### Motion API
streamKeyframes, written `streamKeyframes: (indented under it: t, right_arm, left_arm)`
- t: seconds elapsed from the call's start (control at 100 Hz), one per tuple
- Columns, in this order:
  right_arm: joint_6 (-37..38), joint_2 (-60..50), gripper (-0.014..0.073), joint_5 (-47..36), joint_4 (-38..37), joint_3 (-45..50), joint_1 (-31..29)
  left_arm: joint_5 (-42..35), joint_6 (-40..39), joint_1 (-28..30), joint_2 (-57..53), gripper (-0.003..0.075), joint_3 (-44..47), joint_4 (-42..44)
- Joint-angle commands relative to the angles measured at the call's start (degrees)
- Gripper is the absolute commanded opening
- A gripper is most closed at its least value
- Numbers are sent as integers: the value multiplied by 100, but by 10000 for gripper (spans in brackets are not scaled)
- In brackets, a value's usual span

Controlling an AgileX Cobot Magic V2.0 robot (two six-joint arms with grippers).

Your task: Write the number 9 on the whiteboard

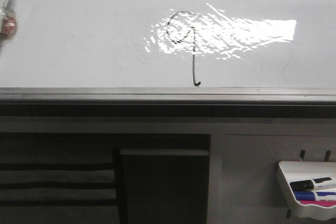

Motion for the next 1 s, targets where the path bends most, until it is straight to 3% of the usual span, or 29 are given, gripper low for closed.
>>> streamKeyframes:
  t: [0.0,0.99]
  right_arm:
    - [-13,9,-72,-338,2,-137,-28]
    - [-114,-297,-72,-475,-173,23,-67]
  left_arm:
    - [-1254,-1,16,-148,-20,201,-67]
    - [-1072,-1,41,-173,-20,171,-67]
